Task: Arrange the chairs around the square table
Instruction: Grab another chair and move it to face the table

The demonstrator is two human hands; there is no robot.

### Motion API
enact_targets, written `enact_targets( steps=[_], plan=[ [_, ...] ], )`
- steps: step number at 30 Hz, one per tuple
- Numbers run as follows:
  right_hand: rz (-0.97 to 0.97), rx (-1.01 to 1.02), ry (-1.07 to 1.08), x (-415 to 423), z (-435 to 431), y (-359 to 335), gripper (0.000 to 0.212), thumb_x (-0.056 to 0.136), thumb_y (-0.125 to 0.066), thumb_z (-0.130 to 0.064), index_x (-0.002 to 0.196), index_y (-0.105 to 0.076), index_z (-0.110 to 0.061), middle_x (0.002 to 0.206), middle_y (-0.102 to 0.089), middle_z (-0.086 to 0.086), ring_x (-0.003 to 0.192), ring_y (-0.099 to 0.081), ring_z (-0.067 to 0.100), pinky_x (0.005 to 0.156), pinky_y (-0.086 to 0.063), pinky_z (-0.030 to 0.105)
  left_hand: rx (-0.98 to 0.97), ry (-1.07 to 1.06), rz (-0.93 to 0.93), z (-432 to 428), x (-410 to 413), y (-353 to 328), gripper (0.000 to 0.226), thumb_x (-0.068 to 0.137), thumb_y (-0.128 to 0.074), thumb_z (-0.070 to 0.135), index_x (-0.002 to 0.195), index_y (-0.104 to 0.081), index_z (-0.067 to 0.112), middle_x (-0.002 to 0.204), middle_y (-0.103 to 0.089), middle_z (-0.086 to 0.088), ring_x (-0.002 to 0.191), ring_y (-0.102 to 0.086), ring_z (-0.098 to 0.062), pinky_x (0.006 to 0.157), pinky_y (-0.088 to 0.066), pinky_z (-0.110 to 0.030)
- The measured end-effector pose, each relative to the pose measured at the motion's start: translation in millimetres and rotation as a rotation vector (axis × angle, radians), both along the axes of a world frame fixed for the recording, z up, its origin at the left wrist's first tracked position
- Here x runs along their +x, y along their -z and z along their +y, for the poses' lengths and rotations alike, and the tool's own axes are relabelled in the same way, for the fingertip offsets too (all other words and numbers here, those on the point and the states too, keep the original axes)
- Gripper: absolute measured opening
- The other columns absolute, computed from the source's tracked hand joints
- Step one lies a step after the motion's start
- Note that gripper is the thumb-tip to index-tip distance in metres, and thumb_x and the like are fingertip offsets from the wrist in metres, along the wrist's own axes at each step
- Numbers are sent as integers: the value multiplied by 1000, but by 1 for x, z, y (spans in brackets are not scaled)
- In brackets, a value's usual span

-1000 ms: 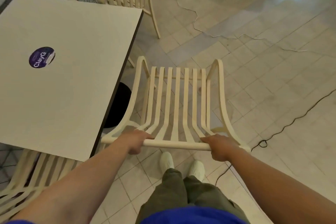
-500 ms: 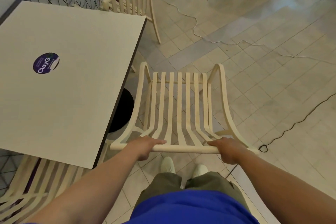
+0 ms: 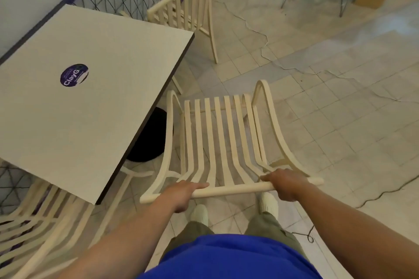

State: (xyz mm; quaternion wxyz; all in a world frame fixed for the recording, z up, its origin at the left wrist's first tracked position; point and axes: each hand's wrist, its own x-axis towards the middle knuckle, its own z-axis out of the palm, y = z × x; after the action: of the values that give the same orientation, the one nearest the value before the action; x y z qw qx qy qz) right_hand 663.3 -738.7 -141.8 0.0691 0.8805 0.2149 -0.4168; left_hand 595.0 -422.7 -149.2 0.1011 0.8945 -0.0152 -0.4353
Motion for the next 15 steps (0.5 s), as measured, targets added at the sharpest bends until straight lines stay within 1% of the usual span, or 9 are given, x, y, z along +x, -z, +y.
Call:
enact_targets(
  steps=[4,7,10,13,15],
  plan=[
    [2,21,-126,38,-35,-8,62,94,-56,-9,147,-40,-35,131,-57,2,112,-59,22,88,-48,34,19,-125,-16,-48,-1,-1,90,92,-54,0,144,-23,66,124,-54,2,99,-58,-19,84,-53,-35],
    [4,31,-208,65,-58,-10,60,93,-57,-9,147,-42,-33,128,-58,3,111,-60,22,90,-49,34,17,-190,-4,-81,2,-4,88,94,-50,0,145,-23,66,127,-52,0,101,-57,-21,83,-50,-35],
    [4,34,-276,87,-73,-10,61,92,-58,-8,146,-44,-33,125,-59,2,108,-61,22,88,-50,34,17,-256,-9,-106,3,-5,88,94,-50,-2,145,-23,66,129,-52,-1,101,-58,-22,86,-53,-37],
    [-1,22,-333,106,-82,-7,64,91,-58,-7,147,-42,-35,126,-59,2,108,-61,21,90,-50,34,14,-302,-7,-126,7,-5,88,94,-51,-2,146,-23,63,132,-52,-3,104,-59,-24,88,-52,-38],
    [-9,15,-361,118,-84,-5,66,90,-59,-6,146,-43,-37,127,-59,0,109,-61,21,91,-50,34,8,-325,-4,-134,9,-4,89,94,-51,-4,148,-23,61,131,-51,-3,100,-57,-22,85,-51,-36]
  ],
)
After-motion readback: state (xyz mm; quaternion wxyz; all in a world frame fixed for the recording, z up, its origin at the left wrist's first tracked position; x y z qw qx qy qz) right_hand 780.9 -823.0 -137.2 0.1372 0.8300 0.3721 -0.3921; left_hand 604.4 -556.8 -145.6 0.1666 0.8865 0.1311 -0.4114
